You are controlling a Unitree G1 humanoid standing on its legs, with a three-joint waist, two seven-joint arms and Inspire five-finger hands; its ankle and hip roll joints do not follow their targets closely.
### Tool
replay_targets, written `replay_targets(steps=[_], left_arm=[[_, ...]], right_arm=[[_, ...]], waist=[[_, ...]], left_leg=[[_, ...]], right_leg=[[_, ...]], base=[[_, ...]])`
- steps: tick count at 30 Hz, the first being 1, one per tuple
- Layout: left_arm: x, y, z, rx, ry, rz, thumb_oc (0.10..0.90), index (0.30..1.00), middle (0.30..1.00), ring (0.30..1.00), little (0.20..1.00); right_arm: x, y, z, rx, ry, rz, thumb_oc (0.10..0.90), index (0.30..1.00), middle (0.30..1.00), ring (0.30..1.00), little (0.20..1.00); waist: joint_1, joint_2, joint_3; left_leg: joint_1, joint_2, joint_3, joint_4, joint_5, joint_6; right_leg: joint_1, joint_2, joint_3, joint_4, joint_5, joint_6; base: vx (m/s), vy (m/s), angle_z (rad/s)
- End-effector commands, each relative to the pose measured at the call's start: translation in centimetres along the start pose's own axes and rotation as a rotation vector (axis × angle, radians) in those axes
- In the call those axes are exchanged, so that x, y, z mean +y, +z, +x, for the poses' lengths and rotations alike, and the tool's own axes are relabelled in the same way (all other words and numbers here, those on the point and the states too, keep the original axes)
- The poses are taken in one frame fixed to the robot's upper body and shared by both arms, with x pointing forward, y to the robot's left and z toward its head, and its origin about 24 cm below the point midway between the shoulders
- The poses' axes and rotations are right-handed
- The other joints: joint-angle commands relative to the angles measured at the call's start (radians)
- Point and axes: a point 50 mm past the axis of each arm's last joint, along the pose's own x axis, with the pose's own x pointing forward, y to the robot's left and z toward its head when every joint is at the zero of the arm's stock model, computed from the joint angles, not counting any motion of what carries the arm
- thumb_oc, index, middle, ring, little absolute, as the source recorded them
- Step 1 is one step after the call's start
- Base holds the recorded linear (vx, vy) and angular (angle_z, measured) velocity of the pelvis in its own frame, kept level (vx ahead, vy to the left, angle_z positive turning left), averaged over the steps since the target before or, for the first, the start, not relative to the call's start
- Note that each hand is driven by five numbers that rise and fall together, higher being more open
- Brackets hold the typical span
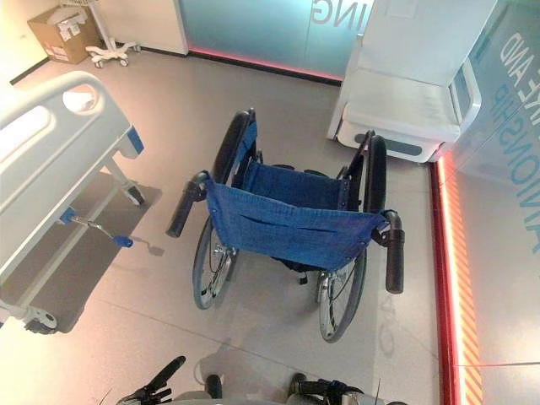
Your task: Push the wheelchair next to the bed
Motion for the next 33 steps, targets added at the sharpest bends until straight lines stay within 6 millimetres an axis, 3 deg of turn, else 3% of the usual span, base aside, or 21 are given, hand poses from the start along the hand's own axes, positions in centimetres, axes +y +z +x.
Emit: replay_targets(steps=[1,20,23,29,33], left_arm=[[-4.0,-0.5,-0.1,0.037,-0.094,0.060,0.800,0.900,0.900,0.900,0.900],[-3.8,-0.5,0.0,0.032,-0.099,0.046,0.800,0.900,0.900,0.900,0.900],[-4.0,-0.5,0.0,0.019,-0.105,0.052,0.800,0.900,0.900,0.900,0.900],[-3.5,2.1,-0.3,-0.072,-0.098,-0.090,0.800,0.900,0.900,0.900,0.900],[-2.6,5.0,-0.7,-0.200,-0.122,-0.174,0.800,0.900,0.900,0.900,0.900]], right_arm=[[0.6,-1.9,0.1,0.099,0.002,-0.009,0.800,0.900,0.900,0.900,0.900],[-0.1,-2.2,0.2,0.095,-0.034,0.009,0.800,0.900,0.900,0.900,0.900],[-0.2,-2.1,0.2,0.081,-0.046,0.083,0.800,0.900,0.900,0.900,0.900],[-1.0,0.2,-0.2,-0.047,-0.034,0.246,0.800,0.900,0.900,0.900,0.900],[-3.2,2.4,-1.2,-0.191,-0.027,0.362,0.800,0.900,0.900,0.900,0.900]], waist=[[0.016,0.047,-0.013],[0.012,0.043,-0.018],[0.010,0.044,-0.018],[0.000,0.044,-0.012],[0.004,0.028,-0.011]], left_leg=[[-0.016,0.032,0.019,0.001,0.014,-0.033],[-0.004,0.032,0.030,0.005,0.006,-0.030],[0.002,0.033,0.031,0.005,0.004,-0.030],[0.009,0.036,0.038,0.009,0.007,-0.033],[-0.006,0.039,0.044,0.013,0.006,-0.033]], right_leg=[[-0.007,-0.042,-0.001,0.068,-0.022,0.034],[0.007,-0.043,0.003,0.065,-0.028,0.033],[0.012,-0.042,0.004,0.065,-0.029,0.032],[0.013,-0.039,0.012,0.071,-0.027,0.037],[-0.001,-0.038,0.007,0.072,-0.024,0.044]], base=[[0.03,0.006,0.00],[0.00,0.000,0.00],[0.05,-0.003,-0.01],[0.02,-0.001,-0.01],[-0.02,-0.055,-0.01]])
